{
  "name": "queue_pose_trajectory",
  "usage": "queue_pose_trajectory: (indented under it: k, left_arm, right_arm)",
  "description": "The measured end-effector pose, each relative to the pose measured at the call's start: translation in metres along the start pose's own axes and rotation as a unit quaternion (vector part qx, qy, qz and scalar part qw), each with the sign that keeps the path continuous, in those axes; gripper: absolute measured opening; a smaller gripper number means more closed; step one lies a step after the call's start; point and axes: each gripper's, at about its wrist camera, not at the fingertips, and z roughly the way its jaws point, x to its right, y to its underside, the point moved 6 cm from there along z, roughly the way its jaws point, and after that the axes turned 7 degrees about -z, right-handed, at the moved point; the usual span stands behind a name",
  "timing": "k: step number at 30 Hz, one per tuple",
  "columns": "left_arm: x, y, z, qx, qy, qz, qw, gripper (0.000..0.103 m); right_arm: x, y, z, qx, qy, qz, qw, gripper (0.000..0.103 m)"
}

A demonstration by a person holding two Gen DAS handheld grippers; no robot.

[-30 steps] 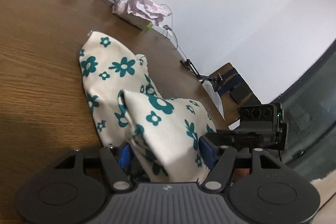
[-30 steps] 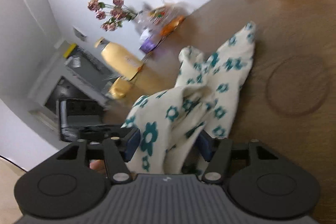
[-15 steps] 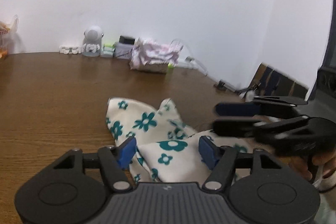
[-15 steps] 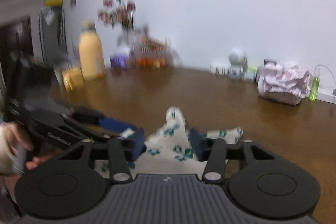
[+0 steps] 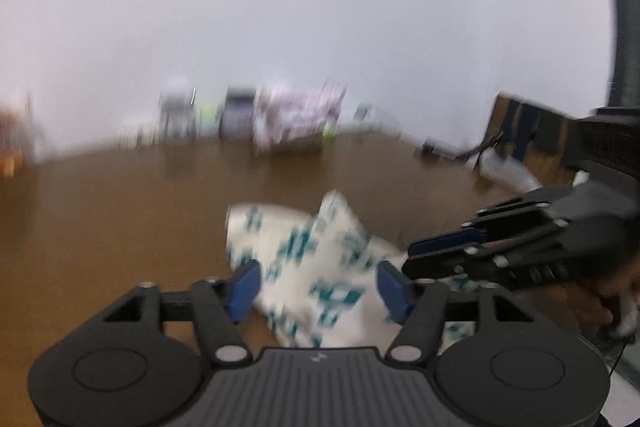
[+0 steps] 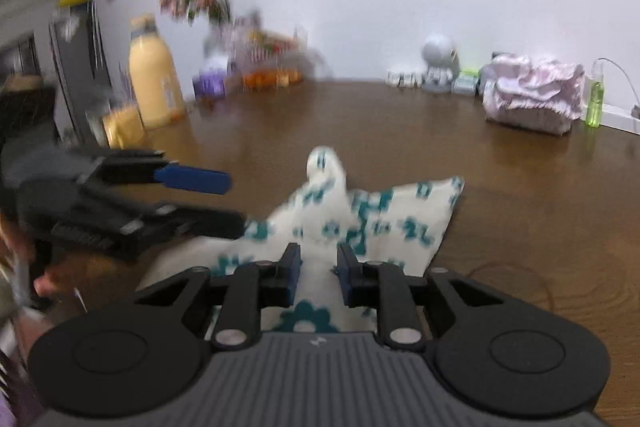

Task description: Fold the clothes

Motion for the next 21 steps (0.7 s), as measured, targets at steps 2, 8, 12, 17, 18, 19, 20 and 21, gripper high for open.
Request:
queue_pose_trajectory:
  k: [2, 8, 12, 17, 18, 19, 20, 21]
  left_arm:
    - [0.009, -0.002, 0.000, -0.009, 0.025, 0.010, 0.9996, 0.068]
    - [0.000, 0.027, 0.042, -0.082, 0.029, -0.014, 0.9961, 0.032]
    - [-0.012, 0.033, 0.045, -0.090, 0.054, -0.046, 0.9934, 0.033]
    - [-0.010, 0.018, 0.023, -0.066, 0.076, 0.013, 0.9948, 0.072]
    - [-0.012, 0.015, 0.013, -0.056, 0.084, 0.033, 0.9944, 0.088]
    - [-0.012, 0.013, 0.003, -0.046, 0.093, 0.057, 0.9929, 0.090]
    - [-0.012, 0.012, -0.008, -0.038, 0.108, 0.082, 0.9901, 0.090]
    - [-0.012, 0.012, -0.017, -0.034, 0.121, 0.101, 0.9868, 0.090]
  right_arm:
    - [0.005, -0.006, -0.001, 0.003, 0.007, -0.002, 1.000, 0.019]
    - [0.015, 0.025, 0.025, -0.044, 0.035, 0.017, 0.998, 0.013]
    - [0.014, 0.025, 0.027, -0.043, 0.036, 0.010, 0.998, 0.014]
    - [0.014, 0.013, 0.000, -0.022, -0.009, -0.082, 0.996, 0.061]
    - [0.012, 0.011, -0.010, -0.015, -0.022, -0.117, 0.993, 0.087]
    - [0.005, 0.012, -0.018, -0.012, -0.042, -0.161, 0.986, 0.095]
    - [-0.004, 0.015, -0.026, -0.012, -0.066, -0.210, 0.975, 0.095]
    - [-0.012, 0.017, -0.033, -0.009, -0.083, -0.248, 0.965, 0.096]
